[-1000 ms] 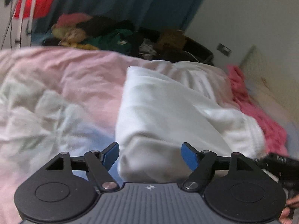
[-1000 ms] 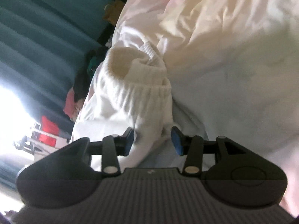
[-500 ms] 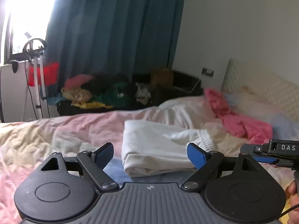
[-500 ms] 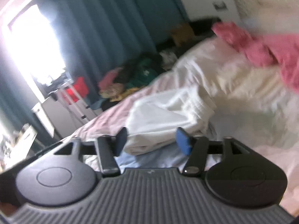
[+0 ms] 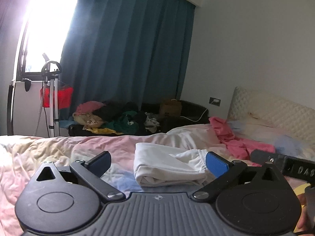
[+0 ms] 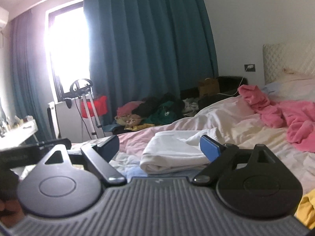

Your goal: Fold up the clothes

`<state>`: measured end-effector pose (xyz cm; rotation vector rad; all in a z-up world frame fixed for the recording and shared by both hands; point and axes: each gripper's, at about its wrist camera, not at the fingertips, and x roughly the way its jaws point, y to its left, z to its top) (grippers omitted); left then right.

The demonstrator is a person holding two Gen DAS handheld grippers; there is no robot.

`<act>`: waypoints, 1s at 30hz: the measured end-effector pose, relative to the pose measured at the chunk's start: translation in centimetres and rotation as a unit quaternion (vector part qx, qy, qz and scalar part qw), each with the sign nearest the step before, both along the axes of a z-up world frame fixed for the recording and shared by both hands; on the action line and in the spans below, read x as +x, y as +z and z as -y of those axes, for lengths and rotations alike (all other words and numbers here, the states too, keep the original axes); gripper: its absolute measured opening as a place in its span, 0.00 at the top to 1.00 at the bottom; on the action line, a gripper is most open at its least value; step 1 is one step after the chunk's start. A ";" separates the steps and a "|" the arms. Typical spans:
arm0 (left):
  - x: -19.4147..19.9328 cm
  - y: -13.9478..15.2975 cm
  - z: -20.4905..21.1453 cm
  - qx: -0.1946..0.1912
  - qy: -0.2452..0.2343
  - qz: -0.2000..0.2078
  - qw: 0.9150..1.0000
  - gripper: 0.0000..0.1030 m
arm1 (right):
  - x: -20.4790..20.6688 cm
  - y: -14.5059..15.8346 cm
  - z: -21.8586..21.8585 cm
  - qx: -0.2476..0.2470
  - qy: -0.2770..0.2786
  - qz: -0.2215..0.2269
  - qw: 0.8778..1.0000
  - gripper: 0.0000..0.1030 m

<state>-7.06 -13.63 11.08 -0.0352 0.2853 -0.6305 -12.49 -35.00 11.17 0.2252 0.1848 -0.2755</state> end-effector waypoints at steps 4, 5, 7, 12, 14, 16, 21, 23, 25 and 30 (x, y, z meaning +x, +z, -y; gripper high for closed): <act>-0.8 -1.0 -0.3 0.004 -0.003 0.004 1.000 0.00 | 0.7 -2.1 -0.5 -0.010 -0.011 -0.007 1.000 0.12; -0.7 -1.3 -0.4 0.003 -0.004 0.003 1.000 0.00 | 0.8 -2.6 -0.6 -0.013 -0.013 -0.008 1.000 0.12; -0.6 -1.8 -0.4 0.002 -0.006 0.000 1.000 0.00 | 1.2 -3.6 -0.9 -0.018 -0.019 -0.012 1.000 0.12; 0.1 -3.3 -0.5 0.014 0.007 0.006 1.000 0.00 | 2.1 -5.5 -1.4 -0.030 -0.028 -0.024 0.999 0.13; 0.8 -4.1 -0.5 0.013 0.007 0.002 1.000 0.00 | 2.4 -5.9 -1.5 -0.032 -0.032 -0.028 0.999 0.12; 1.4 -4.8 -0.4 0.015 0.011 -0.005 1.000 0.01 | 2.7 -6.2 -1.7 -0.034 -0.035 -0.031 0.998 0.12; 2.3 -5.9 -0.2 0.031 0.016 -0.011 0.999 0.01 | 3.4 -7.1 -2.1 -0.039 -0.043 -0.041 0.997 0.13; 2.4 -6.3 -0.2 0.031 0.016 -0.011 0.999 0.01 | 3.7 -7.5 -2.3 -0.041 -0.046 -0.045 0.997 0.13; 2.7 -6.6 -0.1 0.033 0.016 -0.015 0.999 0.01 | 4.0 -7.8 -2.4 -0.043 -0.049 -0.049 0.997 0.13; 3.2 -7.2 0.2 0.039 0.019 -0.024 0.999 0.01 | 4.5 -8.0 -2.1 -0.036 -0.041 -0.064 0.996 0.13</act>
